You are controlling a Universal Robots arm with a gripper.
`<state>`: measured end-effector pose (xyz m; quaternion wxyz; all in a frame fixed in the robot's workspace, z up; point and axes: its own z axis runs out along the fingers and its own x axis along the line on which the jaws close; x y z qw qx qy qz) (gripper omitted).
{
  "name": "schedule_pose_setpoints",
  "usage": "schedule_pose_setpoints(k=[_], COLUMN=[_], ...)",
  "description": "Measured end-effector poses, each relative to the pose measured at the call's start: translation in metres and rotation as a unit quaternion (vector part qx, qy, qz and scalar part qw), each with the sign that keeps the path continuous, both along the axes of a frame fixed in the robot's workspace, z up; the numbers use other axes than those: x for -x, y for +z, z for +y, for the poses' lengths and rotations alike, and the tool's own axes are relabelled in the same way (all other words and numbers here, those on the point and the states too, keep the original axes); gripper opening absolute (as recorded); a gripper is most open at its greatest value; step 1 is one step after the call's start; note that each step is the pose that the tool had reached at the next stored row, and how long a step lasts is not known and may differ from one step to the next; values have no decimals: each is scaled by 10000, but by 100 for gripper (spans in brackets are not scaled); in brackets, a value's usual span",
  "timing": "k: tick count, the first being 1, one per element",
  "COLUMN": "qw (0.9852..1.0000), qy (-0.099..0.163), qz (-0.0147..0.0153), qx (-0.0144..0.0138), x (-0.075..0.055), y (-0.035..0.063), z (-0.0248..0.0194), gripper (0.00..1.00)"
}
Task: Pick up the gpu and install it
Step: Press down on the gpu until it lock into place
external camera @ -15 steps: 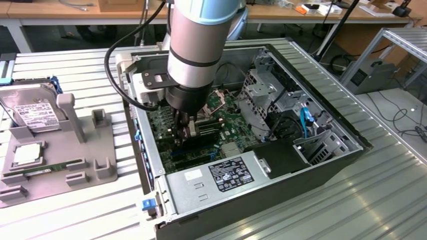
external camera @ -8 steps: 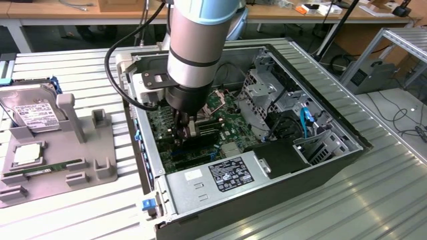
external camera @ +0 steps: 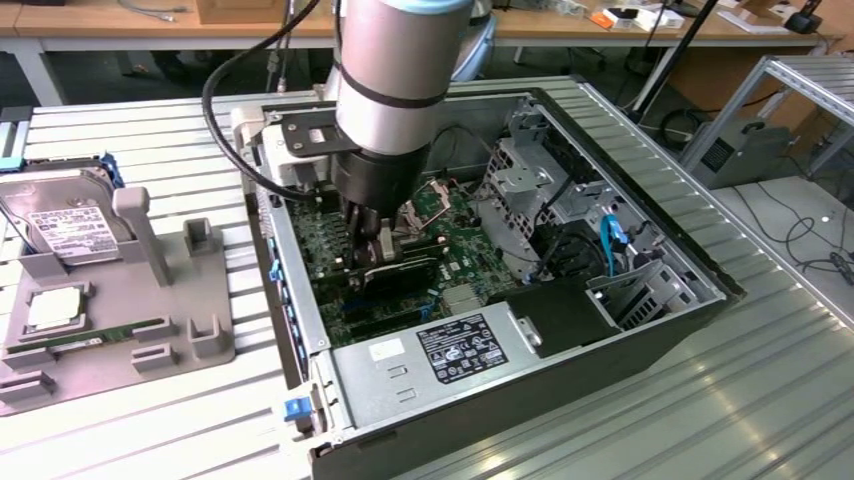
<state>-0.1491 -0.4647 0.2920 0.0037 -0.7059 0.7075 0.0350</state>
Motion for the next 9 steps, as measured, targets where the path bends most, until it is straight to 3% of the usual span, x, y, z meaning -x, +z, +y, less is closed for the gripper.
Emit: schedule_pose_setpoints(k=[2,6,9], qw=[10000,10000,10000], qy=[0,-1,0], qz=[1,50,63], qx=[0,1,1], x=[-34,-410,-556], y=[71,72,73], z=[0,0,0], gripper=[11,11,11])
